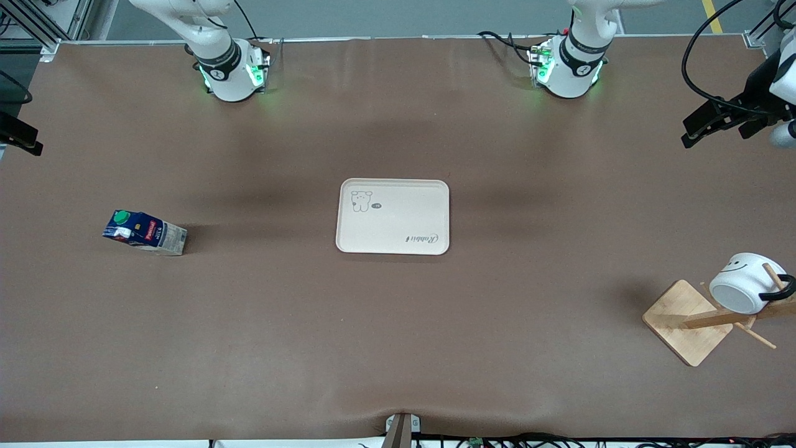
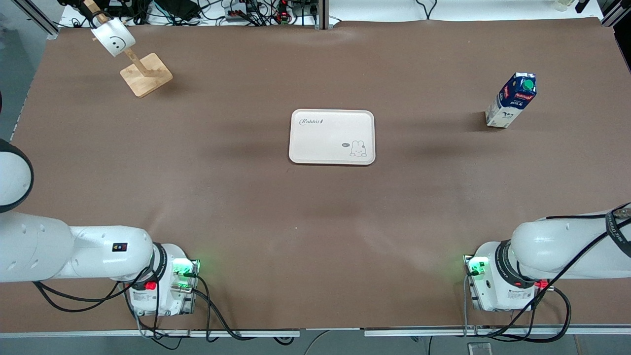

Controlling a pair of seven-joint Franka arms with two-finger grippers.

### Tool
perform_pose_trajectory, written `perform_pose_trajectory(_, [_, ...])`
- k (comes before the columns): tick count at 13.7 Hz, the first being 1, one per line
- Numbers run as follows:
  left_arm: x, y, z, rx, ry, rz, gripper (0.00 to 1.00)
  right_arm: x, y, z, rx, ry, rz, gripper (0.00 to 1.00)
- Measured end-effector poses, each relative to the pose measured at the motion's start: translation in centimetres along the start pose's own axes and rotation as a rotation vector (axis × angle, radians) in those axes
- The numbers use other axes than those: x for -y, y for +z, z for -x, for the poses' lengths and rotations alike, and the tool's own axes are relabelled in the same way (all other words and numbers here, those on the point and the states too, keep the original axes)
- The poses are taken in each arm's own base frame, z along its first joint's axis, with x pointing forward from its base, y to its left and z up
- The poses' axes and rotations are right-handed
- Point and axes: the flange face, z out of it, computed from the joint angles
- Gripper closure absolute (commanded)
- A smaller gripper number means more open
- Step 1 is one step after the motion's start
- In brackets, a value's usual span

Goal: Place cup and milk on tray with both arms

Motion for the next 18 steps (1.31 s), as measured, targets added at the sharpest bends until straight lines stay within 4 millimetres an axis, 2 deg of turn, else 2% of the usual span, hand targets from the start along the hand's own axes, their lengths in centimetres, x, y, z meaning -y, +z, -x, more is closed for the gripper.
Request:
perform_pose_trajectory(4, [0.0, 0.0, 0.0, -0.001, 0.0, 0.0, 0.0, -0.8, -0.1, 0.1, -0.003, 0.016, 0.0, 0.0])
perform_pose_trajectory(8, [0.1, -0.3, 0.0, -0.007, -0.002, 0.001, 0.0, -0.8, -0.1, 0.1, -0.003, 0.016, 0.0, 0.0])
perform_pose_trajectory(11, [1.1, -0.3, -0.2, -0.006, -0.021, 0.003, 0.0, -0.8, 0.0, 0.0, -0.001, 0.017, -0.001, 0.0])
perform_pose_trajectory(14, [3.4, -0.1, -0.7, -0.003, -0.064, 0.002, 0.0, 0.2, 0.7, -0.6, 0.012, -0.001, -0.002, 0.0])
perform_pose_trajectory(16, [5.8, 0.4, -1.4, -0.017, -0.095, 0.004, 0.0, 1.4, 1.3, -1.3, 0.023, -0.025, -0.001, 0.0])
perform_pose_trajectory(18, [8.8, 2.0, -2.6, -0.06, -0.113, 0.012, 0.0, 2.8, 2.1, -2.0, 0.037, -0.051, 0.0, 0.0])
